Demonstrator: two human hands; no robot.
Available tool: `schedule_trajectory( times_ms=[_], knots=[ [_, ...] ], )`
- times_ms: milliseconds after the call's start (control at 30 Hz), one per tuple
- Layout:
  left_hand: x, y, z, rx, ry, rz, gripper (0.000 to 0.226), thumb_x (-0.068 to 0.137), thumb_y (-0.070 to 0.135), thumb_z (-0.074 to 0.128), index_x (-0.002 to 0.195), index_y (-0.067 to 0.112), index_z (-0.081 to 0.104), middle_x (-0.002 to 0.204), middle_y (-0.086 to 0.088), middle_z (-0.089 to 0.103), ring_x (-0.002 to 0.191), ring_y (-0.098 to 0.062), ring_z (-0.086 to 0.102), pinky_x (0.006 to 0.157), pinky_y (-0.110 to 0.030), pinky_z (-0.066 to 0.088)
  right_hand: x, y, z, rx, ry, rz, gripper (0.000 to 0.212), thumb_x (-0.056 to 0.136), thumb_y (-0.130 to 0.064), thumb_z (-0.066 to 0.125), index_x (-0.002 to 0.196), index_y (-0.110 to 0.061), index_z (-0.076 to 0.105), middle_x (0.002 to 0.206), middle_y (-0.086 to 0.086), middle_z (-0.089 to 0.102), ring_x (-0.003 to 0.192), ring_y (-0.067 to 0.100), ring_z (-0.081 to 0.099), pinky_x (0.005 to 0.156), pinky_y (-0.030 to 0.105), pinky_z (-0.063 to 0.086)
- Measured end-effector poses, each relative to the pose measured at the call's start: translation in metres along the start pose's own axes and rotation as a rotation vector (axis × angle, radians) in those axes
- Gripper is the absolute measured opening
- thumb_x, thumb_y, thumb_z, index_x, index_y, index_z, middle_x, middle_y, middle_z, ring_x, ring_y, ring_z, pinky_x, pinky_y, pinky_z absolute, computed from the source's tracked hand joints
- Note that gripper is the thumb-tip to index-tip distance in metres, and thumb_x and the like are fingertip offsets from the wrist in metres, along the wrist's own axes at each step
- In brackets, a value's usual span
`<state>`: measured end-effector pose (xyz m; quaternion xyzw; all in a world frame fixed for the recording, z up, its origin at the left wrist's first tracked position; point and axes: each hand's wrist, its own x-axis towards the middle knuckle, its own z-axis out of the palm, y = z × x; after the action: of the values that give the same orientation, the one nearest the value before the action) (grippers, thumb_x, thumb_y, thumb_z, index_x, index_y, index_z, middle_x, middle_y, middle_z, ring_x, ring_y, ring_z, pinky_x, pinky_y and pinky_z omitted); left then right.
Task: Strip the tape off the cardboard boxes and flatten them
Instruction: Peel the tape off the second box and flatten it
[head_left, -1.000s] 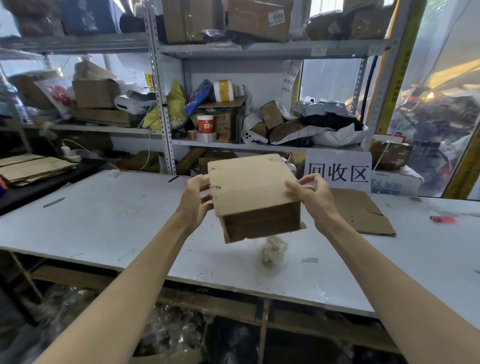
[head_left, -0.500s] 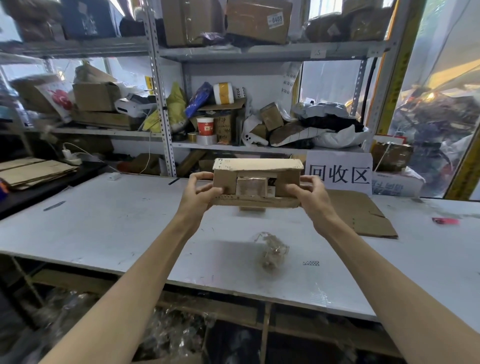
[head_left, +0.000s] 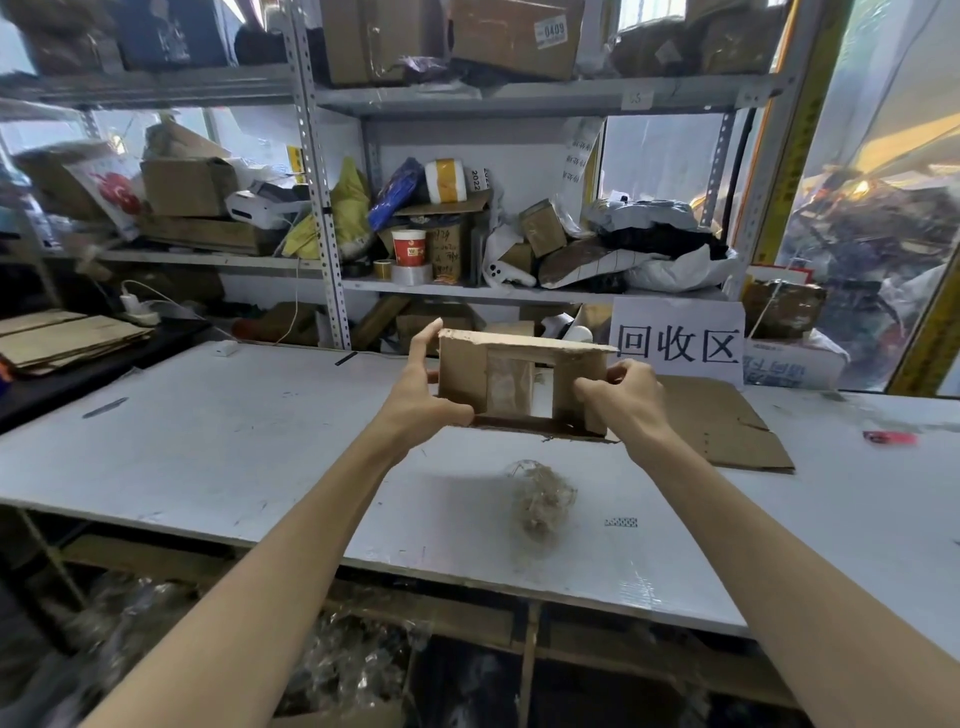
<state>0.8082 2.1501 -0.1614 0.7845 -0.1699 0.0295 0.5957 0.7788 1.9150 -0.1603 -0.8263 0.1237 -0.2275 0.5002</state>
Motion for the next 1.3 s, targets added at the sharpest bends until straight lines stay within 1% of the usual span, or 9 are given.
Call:
schedule_trajectory(
  times_ms=[133,267,433,567,667,767,933,1100,1300],
  knots=[
    [0.004,0.001,0.015,0.019,0.188,-0.029,0.099,0.066,0.015,0.09,0.14,0.039,0.029,0.126,-0.007,0.05,0.108,-0.021,0.058,0.078,-0.033,0.061,-0.005,0.001,-0.002,0.096,-0.07,-0.048,0.008,0.079,-0.023,0.063,0.081,-0.016,0.06,0.075,0.0,0.062,0.069,0.012,0.055,0.053,0.023,0.039],
    [0.012,0.003,0.026,0.096,0.323,-0.051,0.085,0.074,0.002,0.08,0.135,0.036,0.032,0.121,-0.013,0.052,0.109,-0.03,0.058,0.082,-0.041,0.059,-0.005,0.002,-0.007,0.153,-0.105,-0.065,0.015,0.087,-0.016,0.052,0.072,-0.016,0.054,0.069,0.001,0.053,0.066,0.014,0.047,0.057,0.027,0.034],
    [0.011,0.014,0.028,0.082,0.17,0.006,0.07,0.085,0.008,0.059,0.144,0.037,0.035,0.106,-0.011,0.056,0.097,-0.029,0.058,0.082,-0.045,0.056,0.001,0.006,-0.02,0.428,0.025,0.129,0.022,0.102,-0.019,0.033,0.093,-0.013,0.052,0.084,0.0,0.051,0.075,0.014,0.048,0.056,0.028,0.045],
    [0.011,0.019,0.041,0.139,0.057,0.055,0.063,0.086,0.005,0.053,0.14,0.037,0.047,0.116,-0.009,0.055,0.098,-0.022,0.056,0.07,-0.029,0.048,0.005,0.014,-0.026,0.765,-0.017,0.191,0.013,0.097,-0.025,0.049,0.106,-0.016,0.054,0.095,0.005,0.061,0.089,0.018,0.059,0.068,0.029,0.053],
    [0.01,0.023,0.061,0.225,-0.045,0.078,0.054,0.087,0.004,0.052,0.13,0.036,0.058,0.116,-0.006,0.057,0.09,-0.013,0.056,0.06,-0.016,0.046,0.01,0.02,-0.032,0.929,-0.014,0.151,0.045,0.089,-0.02,0.062,0.129,-0.006,0.047,0.111,0.013,0.064,0.104,0.024,0.063,0.082,0.027,0.055],
    [0.008,0.029,0.091,0.289,-0.133,0.108,0.048,0.089,0.007,0.053,0.129,0.031,0.062,0.121,-0.006,0.058,0.099,-0.02,0.059,0.077,-0.023,0.052,0.012,0.019,-0.037,1.089,-0.027,0.157,0.043,0.077,-0.021,0.076,0.112,-0.004,0.058,0.094,0.01,0.072,0.092,0.022,0.07,0.078,0.03,0.058],
    [0.003,0.038,0.143,0.253,-0.251,0.15,0.044,0.086,0.017,0.059,0.129,0.024,0.063,0.112,-0.002,0.051,0.099,-0.02,0.054,0.082,-0.022,0.046,0.024,0.032,-0.043,0.772,0.123,0.263,0.018,0.074,0.013,0.065,0.08,-0.002,0.057,0.085,0.016,0.064,0.074,0.029,0.064,0.06,0.035,0.058],
    [0.028,0.033,0.17,0.333,-0.314,0.127,0.038,0.098,0.011,0.047,0.133,0.018,0.06,0.125,-0.011,0.059,0.108,-0.021,0.055,0.082,-0.019,0.046,0.036,0.071,-0.082,0.711,0.139,0.256,0.038,0.071,0.014,0.068,0.108,0.011,0.058,0.102,0.021,0.068,0.078,0.028,0.068,0.063,0.036,0.059],
    [0.083,0.005,0.182,0.562,-0.208,-0.061,0.063,0.1,0.019,0.049,0.156,0.019,0.02,0.146,-0.025,0.023,0.137,-0.04,0.03,0.112,-0.035,0.027,0.052,0.116,-0.139,0.584,0.087,0.224,0.042,0.069,0.015,0.071,0.109,0.007,0.061,0.107,0.019,0.069,0.081,0.027,0.068,0.066,0.032,0.058]
  ],
)
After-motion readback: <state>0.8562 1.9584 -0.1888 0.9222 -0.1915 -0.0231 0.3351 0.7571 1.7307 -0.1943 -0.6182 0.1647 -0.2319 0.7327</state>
